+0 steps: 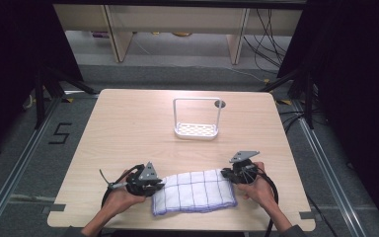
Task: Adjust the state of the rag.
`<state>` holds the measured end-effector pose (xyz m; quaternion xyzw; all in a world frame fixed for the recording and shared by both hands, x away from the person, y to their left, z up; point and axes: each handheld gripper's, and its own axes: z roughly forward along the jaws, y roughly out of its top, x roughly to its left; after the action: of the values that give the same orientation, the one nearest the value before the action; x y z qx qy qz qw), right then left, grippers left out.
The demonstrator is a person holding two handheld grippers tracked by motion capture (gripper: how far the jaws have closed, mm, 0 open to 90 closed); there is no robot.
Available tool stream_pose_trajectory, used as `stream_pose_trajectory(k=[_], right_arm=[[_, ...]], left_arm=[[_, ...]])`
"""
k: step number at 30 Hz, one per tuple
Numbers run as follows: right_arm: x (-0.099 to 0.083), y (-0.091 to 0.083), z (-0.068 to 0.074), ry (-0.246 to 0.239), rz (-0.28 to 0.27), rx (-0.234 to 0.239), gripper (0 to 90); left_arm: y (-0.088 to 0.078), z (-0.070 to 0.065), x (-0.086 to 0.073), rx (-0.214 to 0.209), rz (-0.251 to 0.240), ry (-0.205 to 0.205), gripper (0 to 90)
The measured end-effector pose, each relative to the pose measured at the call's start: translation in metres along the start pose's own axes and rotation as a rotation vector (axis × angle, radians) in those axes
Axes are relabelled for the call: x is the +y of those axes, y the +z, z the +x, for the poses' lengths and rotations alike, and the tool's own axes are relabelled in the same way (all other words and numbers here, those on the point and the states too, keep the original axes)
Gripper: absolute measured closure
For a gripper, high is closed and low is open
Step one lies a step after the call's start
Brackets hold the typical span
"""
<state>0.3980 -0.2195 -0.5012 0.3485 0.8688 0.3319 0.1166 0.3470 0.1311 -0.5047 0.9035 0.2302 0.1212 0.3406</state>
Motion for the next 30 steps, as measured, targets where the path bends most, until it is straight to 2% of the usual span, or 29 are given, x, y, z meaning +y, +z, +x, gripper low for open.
stream_pose_trajectory(k=[1, 2, 3, 4, 5, 6, 7, 8, 9, 10, 11, 12, 14, 17, 19, 20, 21, 22, 25, 26, 27, 28, 29, 30], right_arm=[[0.000, 0.000, 0.000, 0.000, 0.000, 0.000, 83.1], [0.010, 0.007, -0.003, -0.016, 0.003, -0.001, 83.2], [0.015, 0.010, -0.005, -0.013, 0.008, 0.005, 83.3], [0.021, 0.014, -0.007, -0.029, 0.009, 0.011, 83.3], [0.021, 0.014, -0.007, -0.029, 0.009, 0.011, 83.3], [0.035, 0.022, -0.009, -0.049, 0.017, 0.032, 83.3], [0.042, 0.026, -0.011, -0.069, 0.027, 0.043, 83.3], [0.042, 0.026, -0.011, -0.069, 0.027, 0.043, 83.3], [0.050, 0.028, -0.010, -0.066, 0.047, 0.062, 83.3], [0.065, 0.037, -0.011, -0.082, 0.048, 0.071, 83.3], [0.065, 0.037, -0.011, -0.082, 0.048, 0.071, 83.3], [0.078, 0.043, -0.011, -0.101, 0.064, 0.086, 83.4], [0.090, 0.050, -0.010, -0.133, 0.075, 0.083, 83.4], [0.098, 0.057, -0.008, -0.138, 0.072, 0.092, 83.4], [0.109, 0.067, -0.006, -0.179, 0.084, 0.101, 83.4], [0.111, 0.071, -0.004, -0.182, 0.088, 0.108, 83.4], [0.114, 0.075, -0.002, -0.197, 0.083, 0.102, 83.4], [0.116, 0.079, 0.000, -0.219, 0.082, 0.118, 83.4], [0.120, 0.085, 0.006, -0.214, 0.095, 0.120, 83.3], [0.125, 0.091, 0.012, -0.251, 0.099, 0.108, 81.8], [0.125, 0.091, 0.012, -0.251, 0.099, 0.108, 81.8], [0.129, 0.094, 0.019, -0.259, 0.088, 0.091, 76.5], [0.129, 0.094, 0.019, -0.259, 0.088, 0.091, 76.5], [0.131, 0.095, 0.021, -0.251, 0.069, 0.085, 72.1]], left_arm=[[0.000, 0.000, 0.000, 0.000, 0.000, 0.000, 80.3], [-0.004, -0.011, -0.004, -0.014, -0.004, -0.006, 80.2], [-0.007, -0.015, -0.006, -0.014, -0.003, 0.013, 80.2], [-0.009, -0.022, -0.008, -0.021, -0.011, -0.003, 80.2], [-0.009, -0.022, -0.008, -0.021, -0.011, -0.003, 80.2], [-0.012, -0.032, -0.010, -0.028, -0.013, 0.019, 80.1], [-0.012, -0.032, -0.010, -0.028, -0.013, 0.019, 80.1], [-0.013, -0.036, -0.011, -0.029, -0.016, 0.025, 80.1], [-0.013, -0.040, -0.011, -0.045, -0.029, 0.018, 80.1], [-0.012, -0.046, -0.011, -0.042, -0.037, 0.019, 80.0], [-0.012, -0.046, -0.011, -0.042, -0.037, 0.019, 80.0], [-0.010, -0.051, -0.010, -0.059, -0.048, 0.000, 79.9], [-0.008, -0.056, -0.008, -0.062, -0.069, -0.010, 79.7], [-0.006, -0.062, -0.006, -0.064, -0.078, -0.006, 79.6], [-0.001, -0.074, 0.001, -0.093, -0.105, 0.020, 79.6], [0.002, -0.079, 0.003, -0.085, -0.110, 0.011, 79.5], [0.004, -0.082, 0.006, -0.094, -0.117, 0.019, 79.3], [0.007, -0.085, 0.009, -0.098, -0.124, 0.023, 79.1], [0.013, -0.091, 0.017, -0.108, -0.126, 0.035, 76.9], [0.016, -0.093, 0.020, -0.113, -0.132, 0.042, 75.7], [0.019, -0.097, 0.024, -0.117, -0.147, 0.032, 75.7], [0.024, -0.101, 0.030, -0.148, -0.156, 0.009, 70.7], [0.024, -0.101, 0.030, -0.148, -0.156, 0.009, 66.1], [0.024, -0.100, 0.031, -0.162, -0.152, 0.013, 66.1]])
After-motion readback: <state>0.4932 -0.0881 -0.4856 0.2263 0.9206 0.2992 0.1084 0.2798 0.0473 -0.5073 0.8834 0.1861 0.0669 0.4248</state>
